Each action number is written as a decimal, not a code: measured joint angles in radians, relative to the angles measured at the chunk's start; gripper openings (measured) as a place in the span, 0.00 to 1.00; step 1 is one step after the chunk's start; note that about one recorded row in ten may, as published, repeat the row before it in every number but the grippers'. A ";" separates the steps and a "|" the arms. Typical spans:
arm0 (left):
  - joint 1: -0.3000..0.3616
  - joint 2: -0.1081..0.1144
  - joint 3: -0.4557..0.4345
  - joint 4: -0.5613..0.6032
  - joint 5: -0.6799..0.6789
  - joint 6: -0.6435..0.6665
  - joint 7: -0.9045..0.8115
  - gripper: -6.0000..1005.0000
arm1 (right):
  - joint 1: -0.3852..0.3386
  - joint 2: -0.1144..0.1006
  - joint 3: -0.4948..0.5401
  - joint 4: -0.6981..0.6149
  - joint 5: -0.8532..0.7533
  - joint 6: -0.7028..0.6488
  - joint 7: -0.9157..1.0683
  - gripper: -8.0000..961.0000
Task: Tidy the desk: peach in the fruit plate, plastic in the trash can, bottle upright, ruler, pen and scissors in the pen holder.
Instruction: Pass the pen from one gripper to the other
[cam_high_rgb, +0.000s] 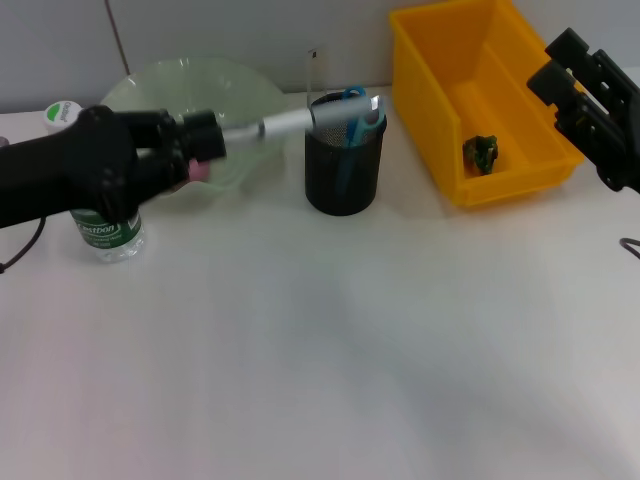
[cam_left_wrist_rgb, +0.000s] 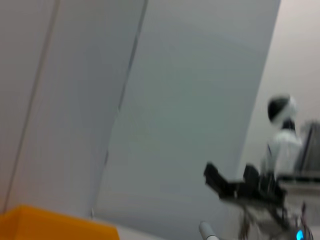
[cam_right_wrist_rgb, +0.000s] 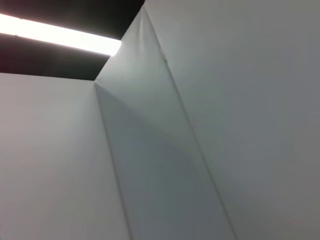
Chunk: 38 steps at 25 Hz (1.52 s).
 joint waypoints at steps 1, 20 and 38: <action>-0.004 0.000 0.018 0.067 0.045 0.002 -0.046 0.17 | 0.001 -0.009 0.000 -0.003 -0.014 -0.008 0.017 0.70; -0.217 0.001 0.092 0.368 0.464 0.127 -0.144 0.18 | 0.111 -0.108 0.377 -0.377 -0.823 -0.011 0.475 0.70; -0.330 -0.003 0.244 0.424 0.624 0.151 -0.167 0.19 | 0.259 -0.076 0.391 -0.522 -1.176 -0.042 0.622 0.70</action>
